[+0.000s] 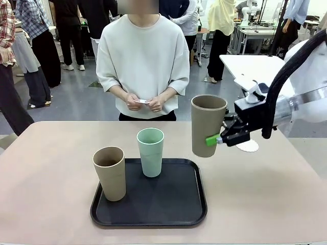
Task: Place coasters on the table and set cups on them.
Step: Pick up one Reusable plastic cup and place it on a coaster set by the human.
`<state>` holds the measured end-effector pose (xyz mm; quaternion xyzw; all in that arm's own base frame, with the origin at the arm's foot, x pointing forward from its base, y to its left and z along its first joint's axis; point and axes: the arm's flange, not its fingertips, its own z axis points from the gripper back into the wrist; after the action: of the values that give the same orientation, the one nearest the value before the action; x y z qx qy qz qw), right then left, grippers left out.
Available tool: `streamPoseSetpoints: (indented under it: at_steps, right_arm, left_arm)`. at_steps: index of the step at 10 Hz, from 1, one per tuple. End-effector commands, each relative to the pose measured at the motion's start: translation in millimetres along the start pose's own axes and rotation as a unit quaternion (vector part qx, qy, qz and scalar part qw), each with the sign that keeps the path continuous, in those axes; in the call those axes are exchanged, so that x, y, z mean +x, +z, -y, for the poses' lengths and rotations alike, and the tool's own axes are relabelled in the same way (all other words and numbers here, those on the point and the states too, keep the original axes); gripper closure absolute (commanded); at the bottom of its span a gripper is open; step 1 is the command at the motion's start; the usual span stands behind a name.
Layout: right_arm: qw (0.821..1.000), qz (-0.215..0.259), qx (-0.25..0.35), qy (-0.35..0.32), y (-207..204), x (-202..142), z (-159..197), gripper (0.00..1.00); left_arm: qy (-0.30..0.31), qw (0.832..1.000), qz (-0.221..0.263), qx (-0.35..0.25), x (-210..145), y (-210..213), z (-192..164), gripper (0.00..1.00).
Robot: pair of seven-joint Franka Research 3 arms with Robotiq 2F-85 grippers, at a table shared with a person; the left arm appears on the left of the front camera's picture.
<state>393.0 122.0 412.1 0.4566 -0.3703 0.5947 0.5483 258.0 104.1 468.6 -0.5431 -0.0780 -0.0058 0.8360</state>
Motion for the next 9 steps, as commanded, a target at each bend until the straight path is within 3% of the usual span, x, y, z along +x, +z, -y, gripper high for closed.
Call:
streamPoseSetpoints:
  at_steps: [1,3,4,5,8,9]
  right_arm:
    - [1.000,0.003,0.000,-0.029,10,0,12,0.74]
    - [0.999,-0.009,-0.006,-0.035,11,-4,18,0.74]
    - [0.998,-0.040,-0.028,-0.050,3,-6,16,0.74]
    - [1.000,-0.001,-0.012,-0.025,13,-4,12,0.74]
    - [1.000,-0.001,-0.012,-0.025,13,-4,12,0.74]
    - [0.999,-0.010,-0.016,-0.030,11,-8,14,0.18]
  left_arm:
    - [-0.004,1.000,0.002,-0.005,-1,1,0,0.00]
    - [-0.004,1.000,0.002,-0.005,-1,1,0,0.00]
    - [-0.004,1.000,0.002,-0.005,-1,1,0,0.00]
    - [-0.004,1.000,0.002,-0.005,-1,1,0,0.00]
    - [-0.004,1.000,0.002,-0.005,-1,1,0,0.00]
    - [-0.004,1.000,0.002,-0.005,-1,1,0,0.00]
